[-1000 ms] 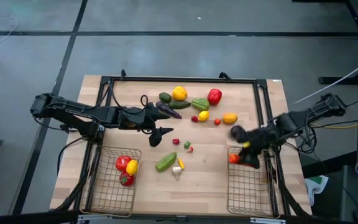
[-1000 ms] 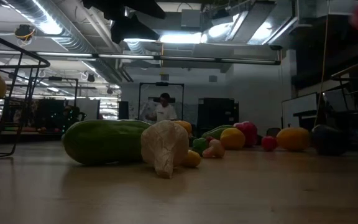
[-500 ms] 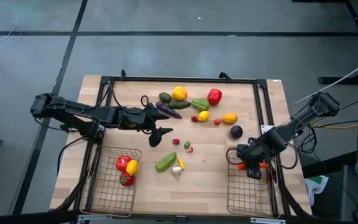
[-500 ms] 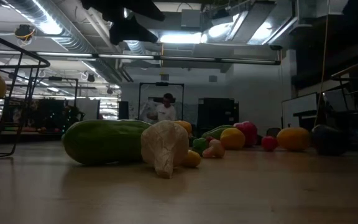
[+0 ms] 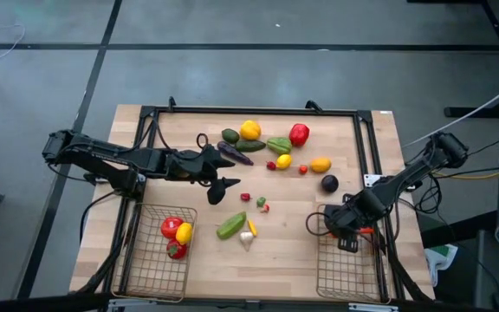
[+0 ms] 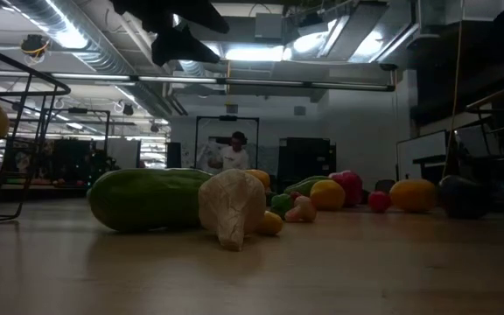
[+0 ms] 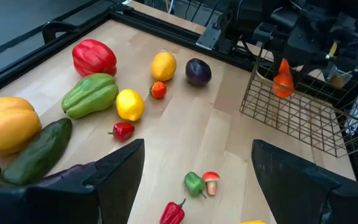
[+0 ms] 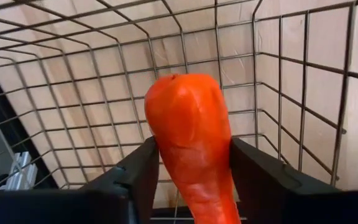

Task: Sort produce into baskets
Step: Put the orange carrot into the right wire basket, then put the white garlic into the right wire basket

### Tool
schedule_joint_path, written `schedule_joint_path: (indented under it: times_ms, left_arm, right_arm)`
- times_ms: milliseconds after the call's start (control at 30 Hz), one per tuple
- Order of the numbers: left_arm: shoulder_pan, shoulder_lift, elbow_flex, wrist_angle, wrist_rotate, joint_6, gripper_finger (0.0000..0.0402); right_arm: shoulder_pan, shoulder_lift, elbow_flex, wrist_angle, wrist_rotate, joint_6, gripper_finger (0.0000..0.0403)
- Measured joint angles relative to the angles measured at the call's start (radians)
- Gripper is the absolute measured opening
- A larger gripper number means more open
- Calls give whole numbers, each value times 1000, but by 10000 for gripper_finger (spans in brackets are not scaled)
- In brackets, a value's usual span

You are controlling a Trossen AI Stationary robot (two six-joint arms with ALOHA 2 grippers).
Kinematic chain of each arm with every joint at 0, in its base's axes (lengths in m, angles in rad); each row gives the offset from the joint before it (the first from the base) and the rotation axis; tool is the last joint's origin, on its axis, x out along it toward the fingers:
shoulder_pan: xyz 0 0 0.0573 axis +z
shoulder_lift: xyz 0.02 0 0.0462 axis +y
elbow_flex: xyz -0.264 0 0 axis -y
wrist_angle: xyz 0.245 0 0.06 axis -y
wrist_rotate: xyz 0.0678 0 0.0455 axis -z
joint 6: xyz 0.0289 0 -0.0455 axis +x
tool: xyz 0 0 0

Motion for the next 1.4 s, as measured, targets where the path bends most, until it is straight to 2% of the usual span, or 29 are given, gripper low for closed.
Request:
schedule_joint_path:
  times_ms: [200,400,600,900,1233,1400]
  left_arm:
    - [0,0,0,0,0,0,292]
    - [0,0,0,0,0,0,292]
    - [0,0,0,1,0,0,292]
    - [0,0,0,1,0,0,292]
    - [0,0,0,1,0,0,292]
    - [0,0,0,1,0,0,292]
  right_arm:
    - [0,11,0,0,0,0,268]
    - [-1,11,0,0,-74,8,303]
    - [-1,11,0,36,-241,15,307]
    - [-1,10,0,332,-498,30,308]
    - [-1,10,0,519,-621,256,308]
    - [-1,10,0,724,-628,314,308]
